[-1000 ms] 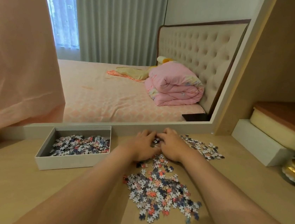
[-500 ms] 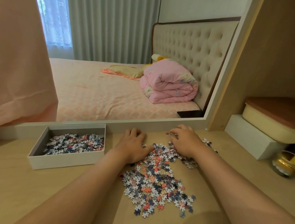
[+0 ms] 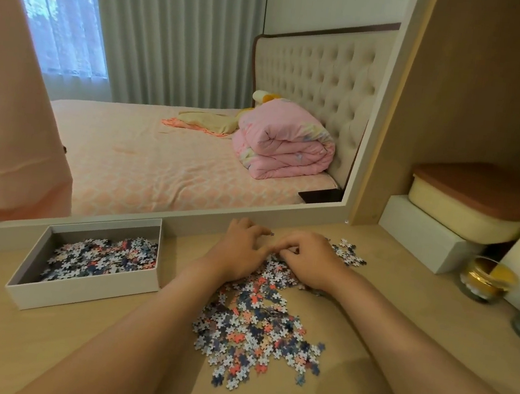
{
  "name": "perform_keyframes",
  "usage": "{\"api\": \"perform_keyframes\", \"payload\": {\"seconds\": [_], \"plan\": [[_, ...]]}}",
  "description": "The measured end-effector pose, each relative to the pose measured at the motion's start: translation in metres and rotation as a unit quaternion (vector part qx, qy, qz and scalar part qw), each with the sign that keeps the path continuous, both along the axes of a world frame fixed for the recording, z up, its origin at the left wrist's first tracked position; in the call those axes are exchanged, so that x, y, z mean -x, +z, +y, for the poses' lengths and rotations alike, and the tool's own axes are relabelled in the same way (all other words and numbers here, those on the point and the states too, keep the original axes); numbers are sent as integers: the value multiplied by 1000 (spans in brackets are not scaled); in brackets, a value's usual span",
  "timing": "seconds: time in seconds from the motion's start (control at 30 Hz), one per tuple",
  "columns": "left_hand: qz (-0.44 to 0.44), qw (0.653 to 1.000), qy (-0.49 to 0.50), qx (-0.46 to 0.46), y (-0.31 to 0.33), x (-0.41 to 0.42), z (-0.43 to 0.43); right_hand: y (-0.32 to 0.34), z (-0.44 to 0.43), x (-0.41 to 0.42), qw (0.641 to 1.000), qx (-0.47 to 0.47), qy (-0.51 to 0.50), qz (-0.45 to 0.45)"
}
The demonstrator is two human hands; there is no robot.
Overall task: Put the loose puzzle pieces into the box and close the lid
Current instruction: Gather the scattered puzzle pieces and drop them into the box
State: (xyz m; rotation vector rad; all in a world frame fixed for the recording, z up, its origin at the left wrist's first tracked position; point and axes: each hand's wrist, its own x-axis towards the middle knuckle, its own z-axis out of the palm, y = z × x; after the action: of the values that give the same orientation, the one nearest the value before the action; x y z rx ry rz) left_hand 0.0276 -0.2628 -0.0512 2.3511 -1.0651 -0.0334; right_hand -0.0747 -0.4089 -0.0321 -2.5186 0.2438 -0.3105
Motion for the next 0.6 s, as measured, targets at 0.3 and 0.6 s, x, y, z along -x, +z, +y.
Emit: {"api": "perform_keyframes", "payload": {"seconds": [0.3,0.6], "plan": [[-9,980,-54,-193,2,6,-36,-12,-81,15,976,128,-108,137],[9,990,-67,-127,0,15,-21,-22,-35,16,990,54,0,129]]}}
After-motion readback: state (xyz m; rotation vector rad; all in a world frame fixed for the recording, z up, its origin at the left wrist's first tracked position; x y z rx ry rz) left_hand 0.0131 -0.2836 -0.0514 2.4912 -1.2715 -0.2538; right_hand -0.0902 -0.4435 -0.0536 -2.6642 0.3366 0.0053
